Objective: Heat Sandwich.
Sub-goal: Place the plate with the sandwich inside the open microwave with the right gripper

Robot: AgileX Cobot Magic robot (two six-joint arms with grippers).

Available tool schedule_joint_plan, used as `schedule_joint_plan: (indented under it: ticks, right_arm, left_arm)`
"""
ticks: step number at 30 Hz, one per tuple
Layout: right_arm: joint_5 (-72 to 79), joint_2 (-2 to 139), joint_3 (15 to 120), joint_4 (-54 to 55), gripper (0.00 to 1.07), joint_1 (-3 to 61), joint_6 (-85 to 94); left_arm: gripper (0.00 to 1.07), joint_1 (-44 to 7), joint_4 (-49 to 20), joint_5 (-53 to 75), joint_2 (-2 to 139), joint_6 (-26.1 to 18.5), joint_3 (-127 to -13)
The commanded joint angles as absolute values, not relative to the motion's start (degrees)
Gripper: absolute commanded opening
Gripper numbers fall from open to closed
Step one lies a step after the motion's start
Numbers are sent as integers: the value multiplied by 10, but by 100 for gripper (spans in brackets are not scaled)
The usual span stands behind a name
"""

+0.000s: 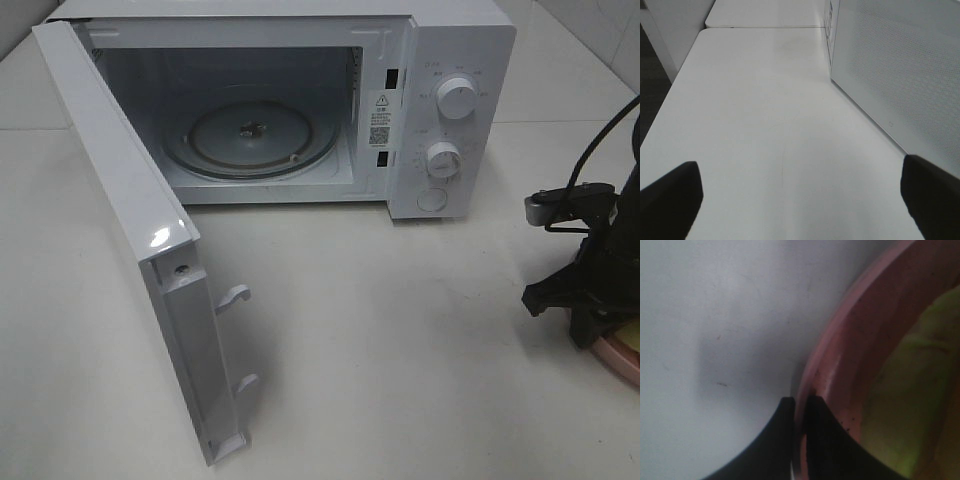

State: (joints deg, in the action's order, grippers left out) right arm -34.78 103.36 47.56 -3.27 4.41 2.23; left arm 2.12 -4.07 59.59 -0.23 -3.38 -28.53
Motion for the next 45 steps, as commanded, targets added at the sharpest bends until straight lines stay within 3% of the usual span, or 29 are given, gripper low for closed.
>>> schedule_joint_plan:
  ticks: [1, 21, 37, 45]
  right_arm:
    - [-350, 1035, 474, -28, 0, 41, 15]
    - [-352, 1035, 474, -52, 0, 41, -7]
    - [-406, 1020, 474, -193, 0, 119, -143]
    - [-442, 985, 474, -207, 0, 128, -157]
  left_arm:
    - [101, 22, -41, 594, -19, -33, -284]
    - [101, 22, -41, 594, -19, -33, -284]
    - [101, 22, -41, 594, -19, -33, -284]
    - [101, 22, -41, 594, -19, -33, -284]
